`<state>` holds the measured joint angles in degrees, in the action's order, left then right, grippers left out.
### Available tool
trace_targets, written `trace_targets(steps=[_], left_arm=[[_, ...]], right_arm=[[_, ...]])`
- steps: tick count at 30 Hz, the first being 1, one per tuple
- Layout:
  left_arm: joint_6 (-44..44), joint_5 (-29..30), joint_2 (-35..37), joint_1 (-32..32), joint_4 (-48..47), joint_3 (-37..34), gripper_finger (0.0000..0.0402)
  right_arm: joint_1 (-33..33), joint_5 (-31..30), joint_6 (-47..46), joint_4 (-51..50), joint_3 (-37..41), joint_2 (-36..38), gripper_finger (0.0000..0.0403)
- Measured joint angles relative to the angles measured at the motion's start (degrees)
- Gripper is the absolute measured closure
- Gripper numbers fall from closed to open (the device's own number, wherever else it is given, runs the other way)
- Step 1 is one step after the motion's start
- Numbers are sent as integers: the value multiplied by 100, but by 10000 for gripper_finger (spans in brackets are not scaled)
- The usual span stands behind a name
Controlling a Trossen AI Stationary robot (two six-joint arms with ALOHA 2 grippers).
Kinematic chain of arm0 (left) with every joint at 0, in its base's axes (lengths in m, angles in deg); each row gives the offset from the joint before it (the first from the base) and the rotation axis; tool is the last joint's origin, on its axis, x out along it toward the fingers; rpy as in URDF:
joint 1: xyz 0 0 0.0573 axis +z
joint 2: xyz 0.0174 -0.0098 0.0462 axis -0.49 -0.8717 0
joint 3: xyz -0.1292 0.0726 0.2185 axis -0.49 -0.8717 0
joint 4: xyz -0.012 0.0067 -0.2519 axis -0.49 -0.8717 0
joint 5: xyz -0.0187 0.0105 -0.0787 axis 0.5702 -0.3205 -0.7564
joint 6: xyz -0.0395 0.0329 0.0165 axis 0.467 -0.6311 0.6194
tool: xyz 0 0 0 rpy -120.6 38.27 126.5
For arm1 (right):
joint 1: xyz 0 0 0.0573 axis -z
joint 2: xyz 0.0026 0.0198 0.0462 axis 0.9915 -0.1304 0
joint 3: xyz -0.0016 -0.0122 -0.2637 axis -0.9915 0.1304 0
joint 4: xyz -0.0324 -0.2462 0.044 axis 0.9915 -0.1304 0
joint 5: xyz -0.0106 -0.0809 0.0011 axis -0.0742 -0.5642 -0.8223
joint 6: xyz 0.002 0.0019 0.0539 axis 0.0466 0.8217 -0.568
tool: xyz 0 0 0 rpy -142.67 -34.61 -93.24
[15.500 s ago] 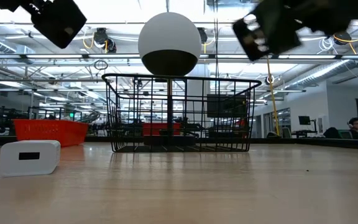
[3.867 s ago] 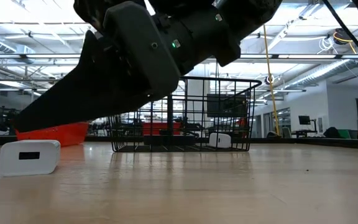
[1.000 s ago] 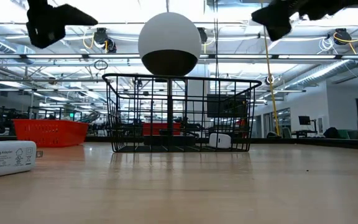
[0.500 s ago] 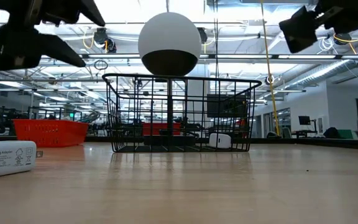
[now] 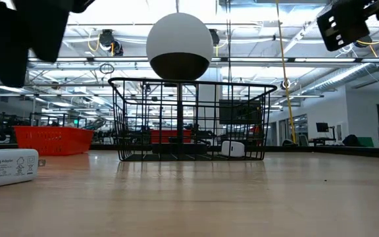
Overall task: Pick and place items into bin
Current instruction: Put the white charger adapter into the wire basket
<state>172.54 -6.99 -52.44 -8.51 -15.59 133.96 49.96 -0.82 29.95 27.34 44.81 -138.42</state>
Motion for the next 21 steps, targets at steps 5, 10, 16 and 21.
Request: trace_targets(steps=[5,10,16,21], left_arm=[[136,-11,-315,-17,-345,460,197],[405,-159,-321,23,-606,372,180],[648,-366,-330,27,-1188,353,104],[582,-257,-338,47,-1199,353,42]], right_arm=[[-264,-7,4,4,-1,-36,138],[-417,-22,37,-5,-1,-158,138],[-434,-36,39,92,-1,-282,138],[-434,-37,139,220,-3,-299,138]])
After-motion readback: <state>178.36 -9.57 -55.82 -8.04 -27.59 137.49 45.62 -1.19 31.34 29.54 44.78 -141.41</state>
